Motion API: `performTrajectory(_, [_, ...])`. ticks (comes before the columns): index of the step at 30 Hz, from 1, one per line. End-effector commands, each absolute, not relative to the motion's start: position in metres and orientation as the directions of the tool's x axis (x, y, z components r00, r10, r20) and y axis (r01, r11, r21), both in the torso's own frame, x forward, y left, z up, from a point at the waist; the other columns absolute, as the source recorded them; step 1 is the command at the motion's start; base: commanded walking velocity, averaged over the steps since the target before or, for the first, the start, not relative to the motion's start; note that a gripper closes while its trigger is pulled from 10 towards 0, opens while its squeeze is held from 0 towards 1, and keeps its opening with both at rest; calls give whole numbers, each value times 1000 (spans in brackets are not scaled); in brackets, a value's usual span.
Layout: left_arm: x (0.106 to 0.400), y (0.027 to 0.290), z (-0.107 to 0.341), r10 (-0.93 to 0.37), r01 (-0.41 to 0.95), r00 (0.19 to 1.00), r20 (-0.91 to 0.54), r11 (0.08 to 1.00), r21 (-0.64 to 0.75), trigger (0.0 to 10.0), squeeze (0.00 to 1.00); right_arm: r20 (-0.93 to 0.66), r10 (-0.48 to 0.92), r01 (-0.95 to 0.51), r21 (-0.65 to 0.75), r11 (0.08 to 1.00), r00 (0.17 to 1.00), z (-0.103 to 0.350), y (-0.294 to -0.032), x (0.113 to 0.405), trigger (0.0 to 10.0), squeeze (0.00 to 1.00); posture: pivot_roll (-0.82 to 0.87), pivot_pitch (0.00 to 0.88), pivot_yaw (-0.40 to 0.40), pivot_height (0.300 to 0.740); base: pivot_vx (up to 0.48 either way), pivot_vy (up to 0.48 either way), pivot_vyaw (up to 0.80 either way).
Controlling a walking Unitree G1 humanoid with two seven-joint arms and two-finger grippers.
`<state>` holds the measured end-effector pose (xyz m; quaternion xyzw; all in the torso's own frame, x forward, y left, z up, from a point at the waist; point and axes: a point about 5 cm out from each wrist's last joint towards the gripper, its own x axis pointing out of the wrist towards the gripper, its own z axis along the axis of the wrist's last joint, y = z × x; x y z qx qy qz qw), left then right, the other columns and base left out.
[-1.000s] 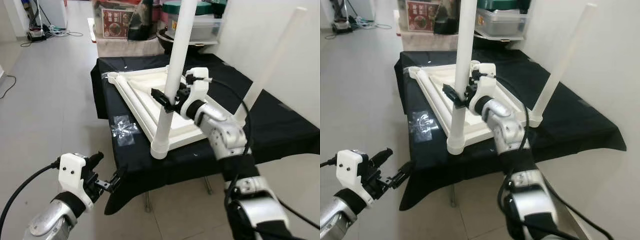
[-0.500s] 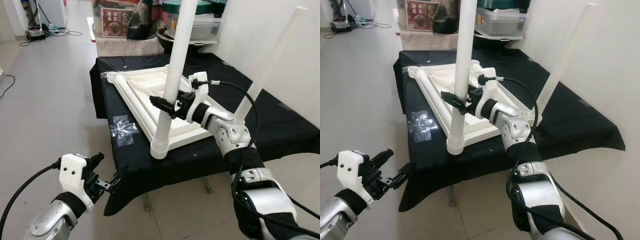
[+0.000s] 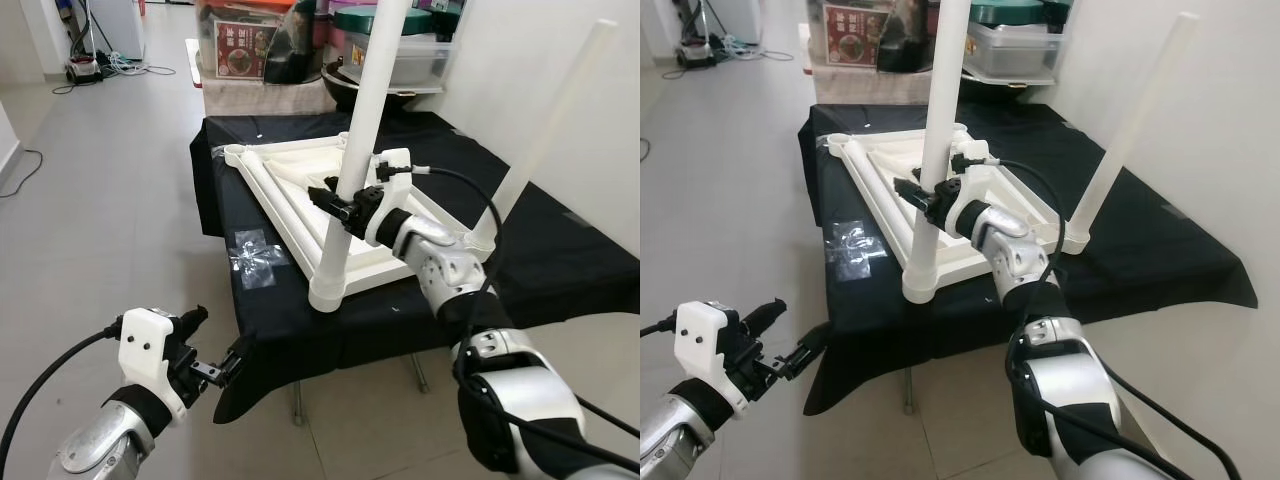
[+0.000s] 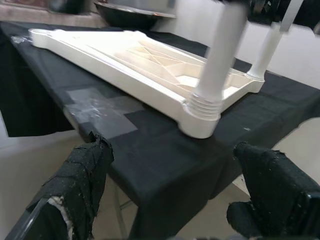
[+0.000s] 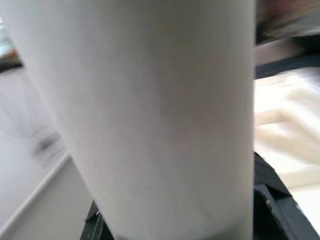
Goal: Building children table
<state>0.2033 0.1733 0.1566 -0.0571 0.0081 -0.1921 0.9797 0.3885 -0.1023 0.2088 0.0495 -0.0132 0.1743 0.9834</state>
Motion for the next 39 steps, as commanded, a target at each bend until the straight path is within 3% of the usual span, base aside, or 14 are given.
performTrajectory(1, [203, 172, 154, -382, 380, 924, -5, 920, -99, 10000, 0, -89, 115, -106, 105, 989, 989, 183, -114, 379, 0, 0, 132, 0, -114, 740, 0, 0, 0])
performTrajectory(2, [203, 172, 154, -383, 381, 924, -5, 919, -99, 10000, 0, -111, 59, -46, 118, 992, 992, 177, -109, 370, 0, 0, 132, 0, -114, 740, 0, 0, 0])
performTrajectory(5, [203, 172, 154, -383, 381, 924, -5, 919, -99, 10000, 0, -111, 59, -46, 118, 992, 992, 177, -109, 370, 0, 0, 132, 0, -114, 740, 0, 0, 0])
performTrajectory(9, [207, 172, 158, -375, 375, 927, 9, 923, -85, 10000, 0, -151, 70, -48, 145, 988, 986, 167, -76, 357, 0, 0, 164, 0, -127, 740, 0, 0, 0])
performTrajectory(16, [208, 174, 159, -366, 366, 930, 14, 927, -81, 10000, 0, -157, 86, -64, 138, 988, 984, 171, -65, 361, 0, 0, 161, 0, -131, 740, 0, 0, 0])
performTrajectory(17, [208, 173, 157, -364, 364, 931, 13, 928, -84, 10000, 0, -161, 123, -99, 147, 984, 979, 173, -62, 363, 10000, 0, 156, 0, -132, 740, 0, 0, 0])
performTrajectory(21, [209, 170, 153, -365, 363, 931, 5, 927, -95, 10000, 0, -153, 179, -156, 152, 976, 972, 182, -62, 359, 10000, 0, 152, 0, -129, 740, 0, 0, 0])
performTrajectory(22, [210, 171, 151, -366, 364, 931, -2, 926, -96, 10000, 0, -125, 175, -155, 154, 976, 977, 187, -68, 362, 10000, 1000, 138, 0, -117, 740, 0, 0, 0])
performTrajectory(25, [213, 174, 146, -368, 365, 930, -16, 926, -100, 10000, 0, -74, 149, -138, 136, 981, 986, 203, -84, 367, 10000, 1000, 125, 0, -110, 740, 0, 0, 0])
performTrajectory(27, [214, 174, 145, -368, 364, 930, -18, 926, -101, 10000, 0, -63, 143, -134, 120, 984, 988, 209, -88, 368, 10000, 941, 109, 0, -102, 740, 0, 0, 0])
performTrajectory(28, [214, 175, 145, -368, 364, 930, -20, 926, -101, 10000, 0, -56, 139, -133, 111, 985, 989, 213, -91, 369, 10000, 0, 109, 0, -102, 740, 0, 0, 0])
performTrajectory(33, [215, 174, 144, -371, 366, 928, -25, 925, -105, 10000, 0, 10, 194, -194, 51, 980, 981, 234, -104, 375, 10000, 0, 105, 0, -99, 740, 0, 0, 0])
performTrajectory(39, [216, 175, 142, -368, 364, 929, -23, 926, -104, 10000, 0, 15, 364, -365, 8, 931, 931, 247, -124, 382, 10000, 0, 101, 0, -103, 740, 0, 0, 0])
